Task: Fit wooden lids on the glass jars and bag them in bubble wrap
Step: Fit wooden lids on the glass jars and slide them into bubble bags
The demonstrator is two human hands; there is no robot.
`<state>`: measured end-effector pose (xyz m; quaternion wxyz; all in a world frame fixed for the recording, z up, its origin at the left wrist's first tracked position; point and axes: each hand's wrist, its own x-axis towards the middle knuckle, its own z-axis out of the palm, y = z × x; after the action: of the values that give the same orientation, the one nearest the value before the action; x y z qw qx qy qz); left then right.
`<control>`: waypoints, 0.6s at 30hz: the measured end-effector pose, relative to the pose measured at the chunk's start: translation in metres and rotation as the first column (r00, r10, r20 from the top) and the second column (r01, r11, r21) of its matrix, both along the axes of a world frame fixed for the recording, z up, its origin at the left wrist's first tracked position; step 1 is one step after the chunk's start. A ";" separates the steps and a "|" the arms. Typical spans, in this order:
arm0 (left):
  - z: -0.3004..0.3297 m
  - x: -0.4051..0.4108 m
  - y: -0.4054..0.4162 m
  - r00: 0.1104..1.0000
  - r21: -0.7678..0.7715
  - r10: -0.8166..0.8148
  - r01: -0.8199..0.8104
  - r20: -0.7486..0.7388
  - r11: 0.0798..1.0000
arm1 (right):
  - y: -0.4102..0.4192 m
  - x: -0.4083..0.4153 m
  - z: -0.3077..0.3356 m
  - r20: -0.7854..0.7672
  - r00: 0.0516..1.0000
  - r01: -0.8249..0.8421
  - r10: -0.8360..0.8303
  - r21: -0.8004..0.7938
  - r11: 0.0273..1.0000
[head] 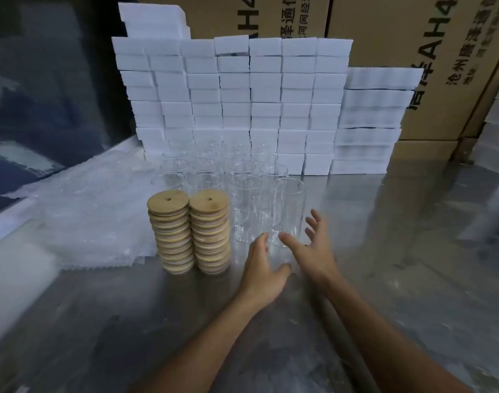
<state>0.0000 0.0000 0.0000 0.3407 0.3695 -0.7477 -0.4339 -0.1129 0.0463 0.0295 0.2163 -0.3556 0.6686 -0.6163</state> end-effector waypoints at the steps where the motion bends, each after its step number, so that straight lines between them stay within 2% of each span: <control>1: 0.000 -0.003 -0.003 1.000 0.030 0.000 0.000 0.011 1.000 | -0.002 0.000 -0.001 0.013 1.000 -0.014 0.014 0.013 1.000; 4: 0.003 -0.009 -0.007 0.998 0.060 -0.007 0.003 0.070 0.998 | -0.008 -0.003 -0.008 0.008 0.998 -0.056 0.056 0.032 0.998; 11: 0.003 -0.014 -0.009 0.999 0.122 0.041 -0.037 -0.030 0.992 | -0.011 -0.003 -0.016 -0.070 0.996 0.047 -0.048 -0.005 0.999; 14: 0.001 -0.012 -0.004 0.997 0.052 0.069 -0.067 -0.032 0.996 | -0.004 -0.002 -0.019 -0.067 0.996 0.056 -0.060 -0.055 0.997; 18: 0.002 -0.006 0.006 0.991 0.007 0.117 -0.117 -0.067 0.993 | 0.009 -0.001 -0.020 0.024 0.998 0.062 -0.059 -0.107 0.992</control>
<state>-0.0058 0.0058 0.0024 0.3900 0.3986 -0.7123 -0.4262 -0.1135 0.0549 0.0094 0.1849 -0.3399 0.6425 -0.6614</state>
